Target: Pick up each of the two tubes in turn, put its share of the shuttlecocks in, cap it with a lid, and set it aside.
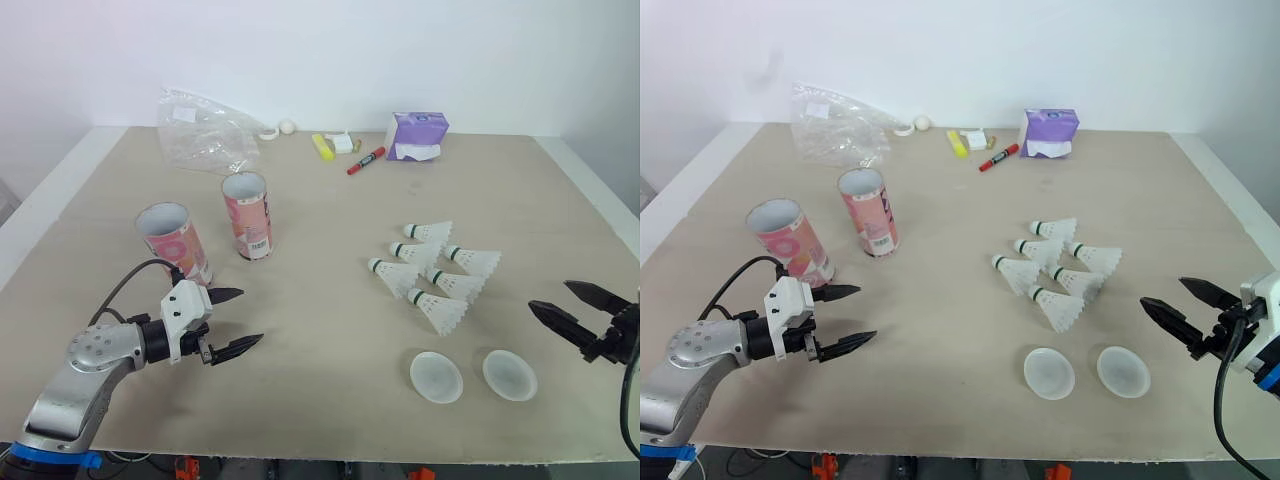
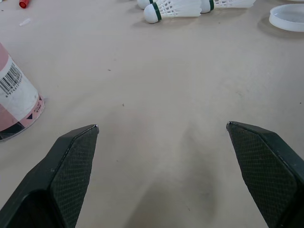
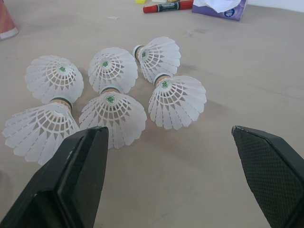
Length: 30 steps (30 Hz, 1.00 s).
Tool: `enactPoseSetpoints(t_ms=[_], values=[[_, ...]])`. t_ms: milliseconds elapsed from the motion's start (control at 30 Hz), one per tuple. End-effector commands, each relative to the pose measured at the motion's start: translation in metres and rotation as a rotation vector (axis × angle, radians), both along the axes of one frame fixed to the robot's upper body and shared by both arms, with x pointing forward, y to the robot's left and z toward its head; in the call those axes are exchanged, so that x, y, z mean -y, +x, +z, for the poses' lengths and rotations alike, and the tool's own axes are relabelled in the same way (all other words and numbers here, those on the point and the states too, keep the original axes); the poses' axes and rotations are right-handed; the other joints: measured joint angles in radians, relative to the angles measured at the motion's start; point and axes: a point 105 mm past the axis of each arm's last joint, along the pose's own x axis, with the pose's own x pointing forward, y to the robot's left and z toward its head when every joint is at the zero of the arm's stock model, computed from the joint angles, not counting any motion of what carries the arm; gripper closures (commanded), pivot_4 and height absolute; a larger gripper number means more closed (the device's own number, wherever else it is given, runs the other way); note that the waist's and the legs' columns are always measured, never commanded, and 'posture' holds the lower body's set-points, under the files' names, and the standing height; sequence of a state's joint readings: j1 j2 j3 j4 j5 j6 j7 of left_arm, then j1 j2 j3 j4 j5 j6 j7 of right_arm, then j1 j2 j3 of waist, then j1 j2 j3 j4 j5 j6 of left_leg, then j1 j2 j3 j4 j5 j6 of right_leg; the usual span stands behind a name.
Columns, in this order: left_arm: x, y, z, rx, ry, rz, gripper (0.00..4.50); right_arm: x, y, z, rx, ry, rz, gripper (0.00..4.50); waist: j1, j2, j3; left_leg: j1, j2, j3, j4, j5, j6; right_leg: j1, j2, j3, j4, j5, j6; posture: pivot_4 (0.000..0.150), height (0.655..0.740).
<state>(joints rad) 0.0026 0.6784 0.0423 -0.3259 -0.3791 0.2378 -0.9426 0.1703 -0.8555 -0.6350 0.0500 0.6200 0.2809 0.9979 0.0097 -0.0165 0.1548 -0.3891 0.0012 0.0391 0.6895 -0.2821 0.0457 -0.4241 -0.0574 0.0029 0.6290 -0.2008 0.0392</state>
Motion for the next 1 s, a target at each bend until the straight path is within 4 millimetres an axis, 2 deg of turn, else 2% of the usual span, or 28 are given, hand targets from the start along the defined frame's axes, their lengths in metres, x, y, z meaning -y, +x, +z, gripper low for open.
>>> enactPoseSetpoints(t_ms=[33, 233, 767, 900, 1000], values=[[0.002, -0.004, 0.005, 0.036, 0.001, -0.003, 0.0, 0.0, 0.0, 0.016, 0.058, -0.017, -0.001, 0.04, 0.0, 0.0, 0.0, 0.0, 0.0, 0.0, 0.0, 0.0, 0.0, 0.0, 0.0, 0.0, 0.0, 0.0, 0.0, 0.15, 0.74], [0.003, -0.01, 0.004, 0.035, -0.01, -0.015, 0.0, -0.002, 0.004, 0.017, 0.056, -0.019, 0.009, 0.04, 0.0, 0.0, 0.0, 0.0, 0.0, 0.0, 0.0, 0.0, 0.0, 0.0, 0.0, 0.0, 0.0, 0.0, 0.0, 0.15, 0.74], [0.002, -0.006, 0.006, 0.048, -0.016, -0.009, 0.0, -0.003, 0.005, 0.02, 0.076, -0.06, 0.015, 0.04, 0.0, 0.0, 0.0, 0.0, 0.0, 0.0, 0.0, 0.0, 0.0, 0.0, 0.0, 0.0, 0.0, 0.0, 0.0, 0.15, 0.74], [-0.001, -0.003, 0.007, 0.046, -0.056, 0.062, 0.0, -0.03, 0.016, 0.039, 0.147, -0.059, 0.097, 0.04, -0.003, 0.002, 0.001, 0.0, 0.0, 0.001, 0.0, 0.0, 0.0, 0.0, 0.0, 0.0, 0.0, 0.0, 0.0, 0.15, 0.74], [-0.002, -0.005, 0.008, 0.026, -0.141, 0.155, 0.0, -0.067, 0.025, 0.049, 0.172, -0.038, 0.216, 0.04, -0.005, 0.001, 0.001, 0.001, 0.002, 0.001, 0.0, 0.0, 0.0, 0.0, 0.001, 0.0, 0.0, 0.001, 0.0, 0.15, 0.74]])
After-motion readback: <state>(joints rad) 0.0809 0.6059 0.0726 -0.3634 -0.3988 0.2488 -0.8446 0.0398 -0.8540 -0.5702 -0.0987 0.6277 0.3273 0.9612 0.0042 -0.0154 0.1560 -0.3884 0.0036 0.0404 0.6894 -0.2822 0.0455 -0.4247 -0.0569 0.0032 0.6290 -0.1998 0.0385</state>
